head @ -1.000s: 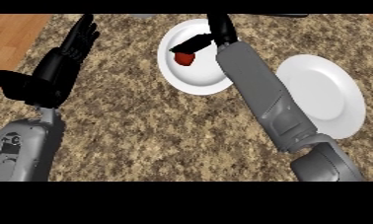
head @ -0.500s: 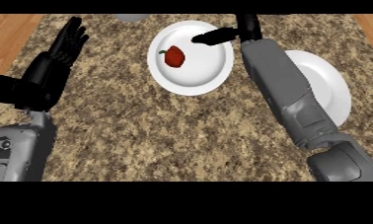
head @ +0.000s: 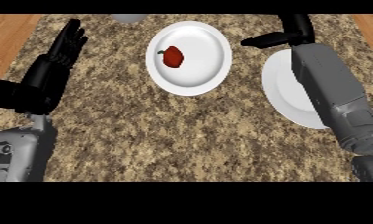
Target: Pick the bell pepper from the plate and place it in the plate
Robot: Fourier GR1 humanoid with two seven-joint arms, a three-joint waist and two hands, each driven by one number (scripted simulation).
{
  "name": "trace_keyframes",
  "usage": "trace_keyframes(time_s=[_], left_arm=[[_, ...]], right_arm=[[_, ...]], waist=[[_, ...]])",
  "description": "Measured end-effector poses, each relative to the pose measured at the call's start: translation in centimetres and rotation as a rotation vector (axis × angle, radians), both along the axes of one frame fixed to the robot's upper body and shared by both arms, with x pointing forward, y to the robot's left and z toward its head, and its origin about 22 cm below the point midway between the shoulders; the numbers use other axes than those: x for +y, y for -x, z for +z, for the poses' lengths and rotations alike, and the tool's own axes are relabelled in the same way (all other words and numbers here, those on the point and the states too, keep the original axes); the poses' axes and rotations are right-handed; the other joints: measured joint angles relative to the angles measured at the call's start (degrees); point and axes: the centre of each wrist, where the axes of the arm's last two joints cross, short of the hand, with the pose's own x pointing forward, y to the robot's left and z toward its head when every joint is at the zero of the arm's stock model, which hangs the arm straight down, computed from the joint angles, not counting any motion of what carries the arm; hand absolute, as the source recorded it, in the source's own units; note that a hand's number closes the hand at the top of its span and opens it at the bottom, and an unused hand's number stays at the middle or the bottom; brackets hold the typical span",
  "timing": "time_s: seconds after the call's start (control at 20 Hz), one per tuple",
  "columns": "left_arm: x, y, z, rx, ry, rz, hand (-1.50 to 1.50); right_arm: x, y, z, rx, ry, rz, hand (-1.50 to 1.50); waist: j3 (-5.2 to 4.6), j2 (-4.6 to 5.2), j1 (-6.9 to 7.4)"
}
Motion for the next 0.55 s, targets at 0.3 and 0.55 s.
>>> trace_keyframes(time_s=[0.3,0.55], left_arm=[[0.5,0.0,0.1,0.008,0.006,0.005,0.00],[0.5,0.0,-0.3,0.012,0.001,0.003,0.00]], right_arm=[[-4.8,0.8,0.1,-0.010,0.023,0.008,-1.50],[-7.7,1.6,-0.2,-0.026,0.050,0.007,-1.50]], waist=[[0.00,-0.08,-0.16],[0.01,-0.08,-0.19]])
